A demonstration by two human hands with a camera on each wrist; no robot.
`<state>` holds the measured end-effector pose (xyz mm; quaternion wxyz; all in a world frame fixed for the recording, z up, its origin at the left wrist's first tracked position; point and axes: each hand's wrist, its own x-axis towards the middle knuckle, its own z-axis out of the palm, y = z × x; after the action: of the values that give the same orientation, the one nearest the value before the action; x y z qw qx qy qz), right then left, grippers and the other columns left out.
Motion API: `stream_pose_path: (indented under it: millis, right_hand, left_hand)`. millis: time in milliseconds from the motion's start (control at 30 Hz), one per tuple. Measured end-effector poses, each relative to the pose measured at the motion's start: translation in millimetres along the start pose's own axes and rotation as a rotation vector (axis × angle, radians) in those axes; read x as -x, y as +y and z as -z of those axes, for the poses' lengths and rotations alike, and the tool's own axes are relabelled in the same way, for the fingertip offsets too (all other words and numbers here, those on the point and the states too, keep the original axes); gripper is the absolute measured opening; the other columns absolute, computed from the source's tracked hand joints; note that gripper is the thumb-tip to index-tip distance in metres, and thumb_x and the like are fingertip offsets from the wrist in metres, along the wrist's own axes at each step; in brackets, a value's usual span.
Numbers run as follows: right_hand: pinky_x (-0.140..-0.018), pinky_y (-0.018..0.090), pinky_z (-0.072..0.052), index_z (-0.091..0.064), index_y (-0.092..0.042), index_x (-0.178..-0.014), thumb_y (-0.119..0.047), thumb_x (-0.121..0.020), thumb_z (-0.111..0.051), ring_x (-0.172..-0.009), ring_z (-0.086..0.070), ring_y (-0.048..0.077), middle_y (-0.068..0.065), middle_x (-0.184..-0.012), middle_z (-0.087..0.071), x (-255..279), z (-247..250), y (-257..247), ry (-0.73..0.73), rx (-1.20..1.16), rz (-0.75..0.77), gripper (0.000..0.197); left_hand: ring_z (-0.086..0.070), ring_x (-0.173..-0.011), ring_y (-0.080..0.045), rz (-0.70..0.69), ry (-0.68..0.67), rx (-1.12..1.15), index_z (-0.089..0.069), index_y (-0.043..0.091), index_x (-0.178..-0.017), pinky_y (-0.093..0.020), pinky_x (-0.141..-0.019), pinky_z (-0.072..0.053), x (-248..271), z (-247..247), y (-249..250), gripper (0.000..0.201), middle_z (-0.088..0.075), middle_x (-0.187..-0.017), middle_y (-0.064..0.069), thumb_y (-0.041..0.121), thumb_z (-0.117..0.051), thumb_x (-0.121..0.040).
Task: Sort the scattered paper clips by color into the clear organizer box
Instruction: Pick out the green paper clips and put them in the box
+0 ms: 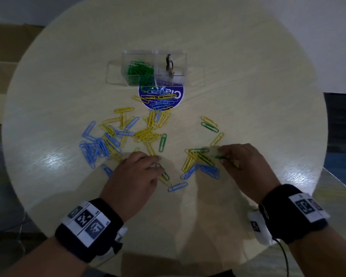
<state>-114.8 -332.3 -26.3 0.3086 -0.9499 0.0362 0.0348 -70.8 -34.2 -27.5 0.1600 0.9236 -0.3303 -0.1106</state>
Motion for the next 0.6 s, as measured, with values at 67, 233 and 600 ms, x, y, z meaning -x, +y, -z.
stream_pose_path:
  millis: [67,233,600]
  right_hand:
    - [-0.079,0.035,-0.047,-0.068,-0.013,-0.091,-0.007,-0.077,-0.073,-0.088,-0.06,0.027,0.004,-0.09,-0.07,-3.0,1.4,0.5,0.082,0.02,0.0,0.016]
    - [-0.068,0.03,-0.048,-0.068,-0.015,-0.084,-0.014,-0.078,-0.072,-0.075,-0.06,0.023,0.005,-0.082,-0.065,-22.7,-3.9,-20.4,0.032,0.013,0.047,0.007]
    - [-0.061,0.028,-0.025,-0.048,-0.018,-0.072,-0.011,-0.07,-0.066,-0.069,-0.048,0.029,0.004,-0.07,-0.049,-50.9,-9.3,-33.3,-0.206,0.178,0.05,0.02]
  left_hand:
    - [-0.053,-0.105,-0.021,-0.001,0.043,0.022,-0.071,0.026,-0.099,-0.04,-0.085,-0.047,0.4,3.4,0.2,0.019,-0.065,-0.116,0.009,0.029,-0.054,-0.09]
    - [-0.055,-0.082,-0.028,0.18,0.189,0.032,-0.068,0.02,-0.09,-0.04,-0.077,-0.046,-39.1,12.2,-3.1,0.015,-0.06,-0.083,-0.002,0.031,-0.057,-0.091]
    - [-0.054,-0.087,-0.029,0.304,0.014,0.049,-0.065,0.019,-0.081,-0.042,-0.078,-0.047,-72.2,12.9,-2.2,0.007,-0.06,-0.086,-0.003,0.021,-0.067,-0.075]
